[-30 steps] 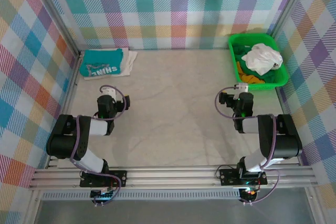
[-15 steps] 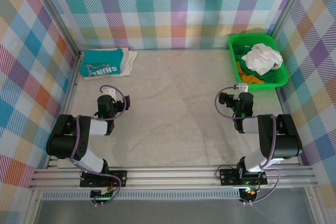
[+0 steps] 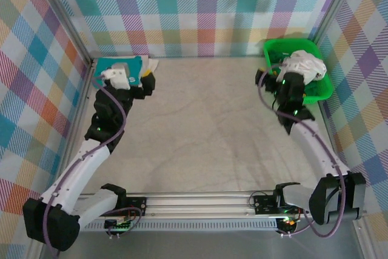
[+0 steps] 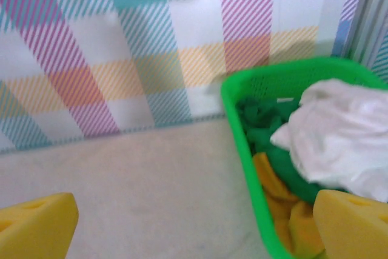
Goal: Fold and stack the t-shirts
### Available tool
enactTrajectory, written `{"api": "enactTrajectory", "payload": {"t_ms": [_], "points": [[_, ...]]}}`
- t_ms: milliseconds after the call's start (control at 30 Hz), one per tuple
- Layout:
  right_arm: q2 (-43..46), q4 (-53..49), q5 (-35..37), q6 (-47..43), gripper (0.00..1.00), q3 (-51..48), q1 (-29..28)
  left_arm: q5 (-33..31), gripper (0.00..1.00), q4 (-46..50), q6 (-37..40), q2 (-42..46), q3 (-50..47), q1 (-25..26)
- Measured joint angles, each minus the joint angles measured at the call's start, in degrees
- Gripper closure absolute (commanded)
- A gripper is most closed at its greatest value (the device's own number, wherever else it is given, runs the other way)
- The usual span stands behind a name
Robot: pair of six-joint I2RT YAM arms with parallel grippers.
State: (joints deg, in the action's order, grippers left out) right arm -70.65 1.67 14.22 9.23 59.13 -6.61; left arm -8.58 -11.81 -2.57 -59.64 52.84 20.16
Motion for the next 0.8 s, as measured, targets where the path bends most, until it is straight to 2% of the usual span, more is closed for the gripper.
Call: {"api": "enactTrajectory", "payload": {"t_ms": [67,167,333,467,633,700,800], "points": [[-5.6,-7.7,-1.6,2.6,0.00,11.8,3.2,0.6,0.00,4.0,0.3,-5.8,8.5,4.1],[-14.3,-16.3,-4.8,5.9,0.00,23.1,10.0,2.7,0.00,7.6,1.1,-16.5,18.5,10.2],[-30.8,-30.9,-7.0,8.2,0.00,38.3,18.3,7.4,0.00,14.0,1.6,-33.5,27.7,18.0],[-42.2,-39.1,-7.9,8.8,0.00,47.7,21.9,9.2,0.00,17.4,1.5,-42.4,32.0,21.6],[-54.3,-44.9,-10.1,8.8,0.00,59.1,24.2,10.4,0.00,17.9,1.0,-47.8,35.0,23.3],[-58.3,-46.2,-10.7,8.7,0.06,63.4,24.4,10.7,0.00,17.7,0.5,-49.1,35.6,23.5],[-63.9,-48.2,-11.8,8.7,0.22,70.3,24.4,10.7,0.00,17.7,0.1,-49.9,35.8,23.5]]}}
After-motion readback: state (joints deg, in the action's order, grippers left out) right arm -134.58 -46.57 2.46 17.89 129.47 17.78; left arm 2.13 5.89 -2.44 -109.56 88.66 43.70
